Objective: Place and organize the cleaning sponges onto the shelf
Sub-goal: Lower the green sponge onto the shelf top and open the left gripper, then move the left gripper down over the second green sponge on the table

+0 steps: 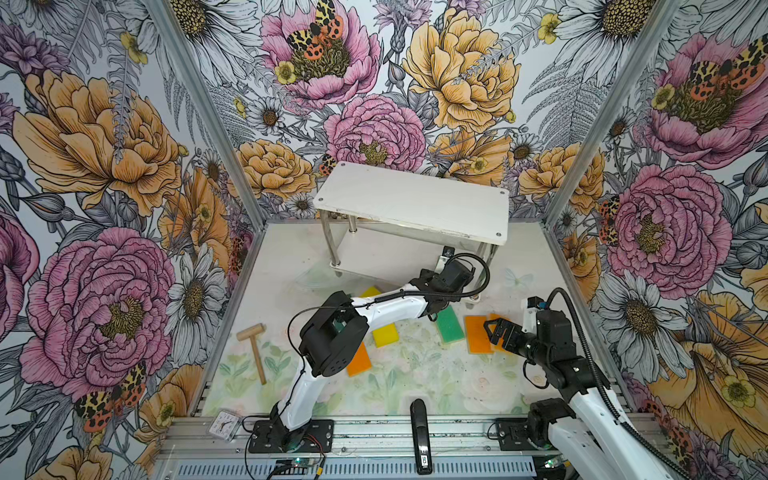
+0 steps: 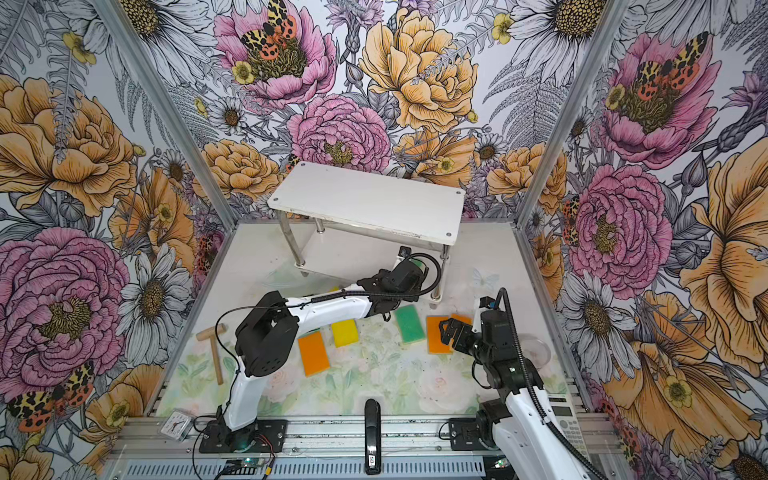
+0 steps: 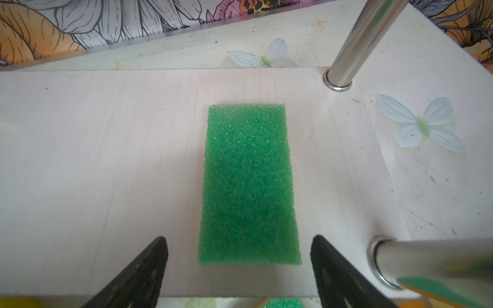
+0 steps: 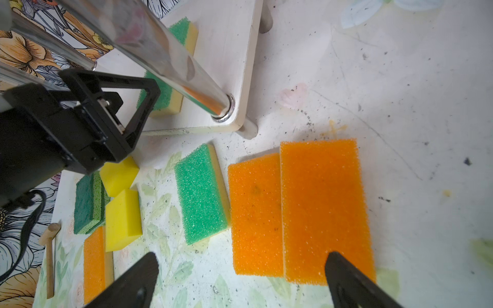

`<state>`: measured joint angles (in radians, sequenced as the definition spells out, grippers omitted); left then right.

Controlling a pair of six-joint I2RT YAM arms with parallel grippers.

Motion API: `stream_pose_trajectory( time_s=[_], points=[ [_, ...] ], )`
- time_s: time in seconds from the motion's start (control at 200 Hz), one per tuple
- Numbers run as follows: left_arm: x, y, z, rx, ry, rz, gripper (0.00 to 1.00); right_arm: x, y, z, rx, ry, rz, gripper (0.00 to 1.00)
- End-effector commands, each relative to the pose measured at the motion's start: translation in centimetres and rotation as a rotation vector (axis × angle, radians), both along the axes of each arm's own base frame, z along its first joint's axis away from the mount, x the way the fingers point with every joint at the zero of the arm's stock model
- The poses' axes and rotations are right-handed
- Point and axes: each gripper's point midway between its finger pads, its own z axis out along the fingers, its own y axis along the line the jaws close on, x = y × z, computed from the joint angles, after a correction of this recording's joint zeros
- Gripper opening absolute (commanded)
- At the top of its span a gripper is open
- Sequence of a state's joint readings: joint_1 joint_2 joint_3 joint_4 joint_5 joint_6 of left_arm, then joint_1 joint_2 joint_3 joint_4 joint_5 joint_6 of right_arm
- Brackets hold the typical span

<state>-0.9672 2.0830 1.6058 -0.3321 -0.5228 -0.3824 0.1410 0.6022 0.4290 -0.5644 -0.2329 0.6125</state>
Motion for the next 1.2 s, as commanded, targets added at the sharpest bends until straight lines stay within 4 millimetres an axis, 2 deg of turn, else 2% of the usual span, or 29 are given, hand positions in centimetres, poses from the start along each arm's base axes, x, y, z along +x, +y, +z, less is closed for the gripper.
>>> stream_pose_trajectory(
  time_s=[0.0, 0.165, 0.31, 0.63, 0.771, 0.891, 1.061, 1.196],
  points=[
    [-1.1, 0.5, 3.0, -0.008, -0.062, 0.008, 0.86, 0.3, 0.4, 1.0, 0.008, -0.039, 0.021, 1.0],
    [-3.0, 1.1, 3.8, -0.026, -0.065, 0.016, 0.89, 0.2, 0.5, 0.9, 0.008, -0.037, 0.03, 1.0],
    [-4.8, 1.7, 3.3, -0.083, -0.016, 0.026, 0.91, 0.2, 0.5, 0.8, 0.007, -0.036, 0.03, 1.0],
    [-8.2, 3.4, -0.8, -0.23, 0.129, 0.175, 0.96, 0.2, 0.5, 0.6, -0.002, -0.03, 0.038, 1.0],
    [-9.1, 2.3, -3.1, -0.252, 0.196, 0.187, 0.99, 0.2, 0.5, 0.5, -0.007, -0.025, 0.044, 1.0],
    [-9.9, 1.2, -4.1, -0.243, 0.22, 0.177, 0.99, 0.1, 0.5, 0.1, -0.011, -0.018, 0.044, 1.0],
    [-10.7, 0.9, -5.7, -0.2, 0.257, 0.196, 0.99, 0.0, 0.5, -0.1, -0.012, -0.017, 0.048, 1.0],
    [-11.2, 1.4, -7.2, -0.134, 0.284, 0.228, 0.99, 0.0, 0.5, 0.0, -0.011, -0.022, 0.048, 1.0]
  ],
)
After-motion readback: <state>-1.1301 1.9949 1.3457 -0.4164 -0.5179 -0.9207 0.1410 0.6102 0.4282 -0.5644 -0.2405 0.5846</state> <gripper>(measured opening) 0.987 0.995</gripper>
